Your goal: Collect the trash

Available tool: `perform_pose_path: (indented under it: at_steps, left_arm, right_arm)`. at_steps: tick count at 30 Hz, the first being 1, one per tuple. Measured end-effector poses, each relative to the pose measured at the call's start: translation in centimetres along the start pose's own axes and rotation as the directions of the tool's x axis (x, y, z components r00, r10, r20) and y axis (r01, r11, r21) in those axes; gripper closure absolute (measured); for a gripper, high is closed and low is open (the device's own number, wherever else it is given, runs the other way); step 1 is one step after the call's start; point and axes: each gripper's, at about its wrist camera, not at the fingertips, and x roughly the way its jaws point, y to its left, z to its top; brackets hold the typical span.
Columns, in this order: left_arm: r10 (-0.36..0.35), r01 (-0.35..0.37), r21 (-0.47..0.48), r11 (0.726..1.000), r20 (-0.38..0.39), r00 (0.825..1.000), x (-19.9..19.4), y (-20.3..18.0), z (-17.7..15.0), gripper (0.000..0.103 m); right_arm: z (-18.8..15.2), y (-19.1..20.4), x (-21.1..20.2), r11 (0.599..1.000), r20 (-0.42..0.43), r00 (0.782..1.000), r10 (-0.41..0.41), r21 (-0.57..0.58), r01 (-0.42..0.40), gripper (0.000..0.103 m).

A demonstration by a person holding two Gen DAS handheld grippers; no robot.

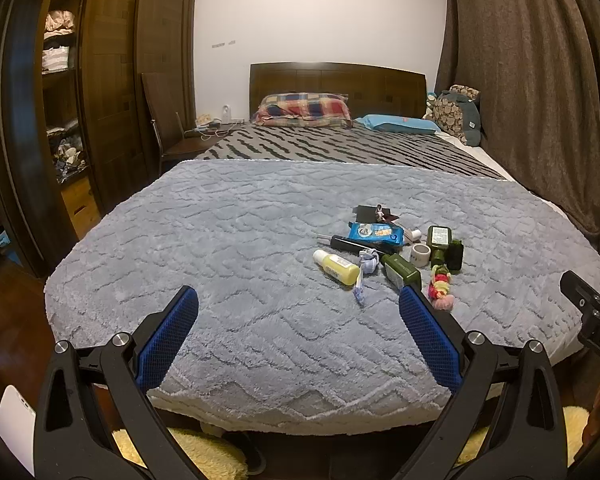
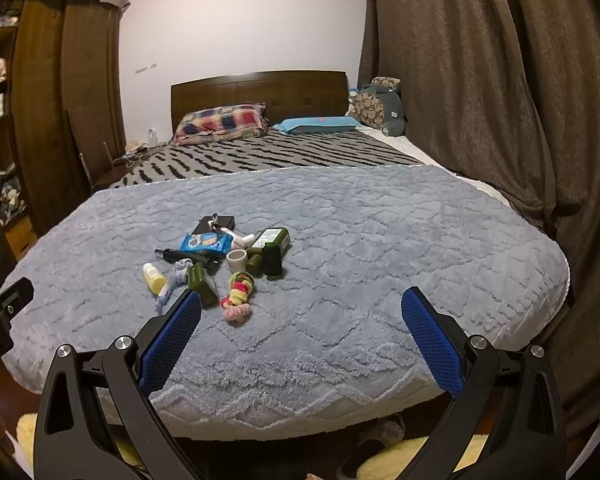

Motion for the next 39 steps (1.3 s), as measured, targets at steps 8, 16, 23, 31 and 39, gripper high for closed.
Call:
perform_pose_path:
  at_steps: [8,16,23,31,39]
  left_arm:
    - [0.000,0.000,0.000,1.000,0.000,1.000,-0.03,-0.04,0.11,0.008]
    - [-0.001,0.001,-0.002,1.000,0.001,1.000,0.09,-0.04,0.36,0.008]
    - [-0.001,0.001,-0.001,1.000,-0.005,1.000,0.22,0.06,0.42,0.008]
    - [-0.002,0.002,-0.002,1.000,-0.002,1.000,0.16,0.11,0.40,0.008]
    - [0.001,-0.001,0.000,1.000,0.001,1.000,0.07,0.06,0.23,0.008]
  right_arm:
    - [0.18,0.17,0.16,1.000,-0.003,1.000,-0.009,-0.007,0.009,0.003]
    - [0.13,0.17,0.22,1.000,-0.007,1.000,0.003,-0.004,-0.003,0.003]
    - [0.04,0.28,0.16,1.000,-0.002,1.000,0.002,-0.004,-0.002,0.003]
    - [-0.14,0.04,-0.25,1.000,0.005,1.000,0.006,0.006,-0.006,0.003]
    - [-0.04,-0.17,-0.46,1.000,0.010,1.000,0.012,0.006,-0.012,0.003]
